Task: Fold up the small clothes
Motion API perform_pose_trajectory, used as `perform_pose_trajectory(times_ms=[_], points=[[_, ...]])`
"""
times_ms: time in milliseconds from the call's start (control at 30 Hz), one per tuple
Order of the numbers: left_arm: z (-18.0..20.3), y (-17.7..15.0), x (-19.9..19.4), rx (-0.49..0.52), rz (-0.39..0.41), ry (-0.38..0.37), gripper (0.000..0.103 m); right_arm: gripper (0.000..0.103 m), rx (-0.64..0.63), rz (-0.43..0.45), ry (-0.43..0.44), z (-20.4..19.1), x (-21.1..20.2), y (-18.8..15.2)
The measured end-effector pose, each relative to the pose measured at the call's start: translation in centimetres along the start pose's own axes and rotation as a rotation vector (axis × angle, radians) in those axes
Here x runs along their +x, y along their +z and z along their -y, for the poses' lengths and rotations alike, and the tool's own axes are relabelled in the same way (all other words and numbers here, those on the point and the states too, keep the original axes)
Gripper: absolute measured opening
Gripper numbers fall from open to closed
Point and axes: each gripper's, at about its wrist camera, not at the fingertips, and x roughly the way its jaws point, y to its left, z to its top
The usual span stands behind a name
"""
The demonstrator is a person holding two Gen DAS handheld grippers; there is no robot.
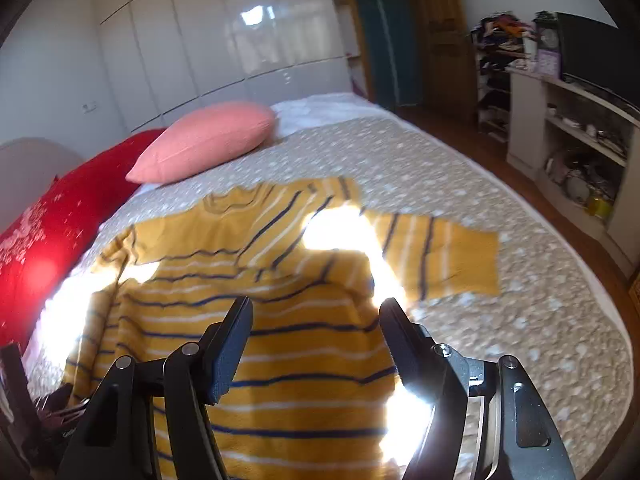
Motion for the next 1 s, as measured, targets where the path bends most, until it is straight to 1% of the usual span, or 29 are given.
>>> perform_pose_trajectory(times_ms=[133,200,267,333,433,567,633,667,767,867,933,967,1000], points=[[0.0,0.0,0.0,0.0,0.0,0.0,0.103,0.07,-0.051,-0.125,0.056,-2.6,3.4,-2.3],[0.0,0.0,0.0,0.0,0.0,0.0,0.103,0.071,-0.102,-0.172,0.027,-3.4,5.1,-3.8],[0.0,0.0,0.0,0.001,0.0,0.001,0.103,0.078,-0.168,-0.153,0.006,-4.3,5.3,-4.6],[0.0,0.0,0.0,0.0,0.0,0.0,0.103,0.092,-0.199,-0.169,0.01,-4.8,5.5,-4.8],[0.0,-0.1,-0.1,0.0,0.003,-0.001,0.103,0.099,-0.232,-0.182,0.003,-5.5,5.9,-5.0],[-0.4,-0.2,-1.1,0.006,0.024,-0.015,0.102,0.101,-0.237,-0.17,0.005,-5.5,6.0,-5.2],[-0.9,0.0,-2.6,0.022,0.038,-0.037,0.09,0.102,-0.236,-0.167,0.006,-5.5,5.9,-5.1],[-1.5,0.2,-3.7,0.015,0.058,-0.044,0.09,0.102,-0.236,-0.167,0.006,-5.5,5.9,-5.1],[-4.3,0.8,-6.8,-0.064,0.126,-0.05,0.09,0.102,-0.236,-0.165,0.009,-5.4,5.8,-5.1],[-7.8,0.9,-8.6,-0.142,0.143,-0.035,0.091,0.102,-0.234,-0.158,0.014,-5.4,5.8,-5.1],[-9.6,1.0,-8.5,-0.163,0.138,0.009,0.094,0.102,-0.227,-0.151,0.021,-5.3,5.6,-5.2],[-10.1,1.1,-7.9,-0.154,0.114,0.024,0.094,0.102,-0.223,-0.149,0.025,-5.3,5.5,-5.2],[-10.4,1.2,-7.2,-0.134,0.086,0.02,0.094,0.102,-0.22,-0.148,0.029,-5.2,5.5,-5.1]])
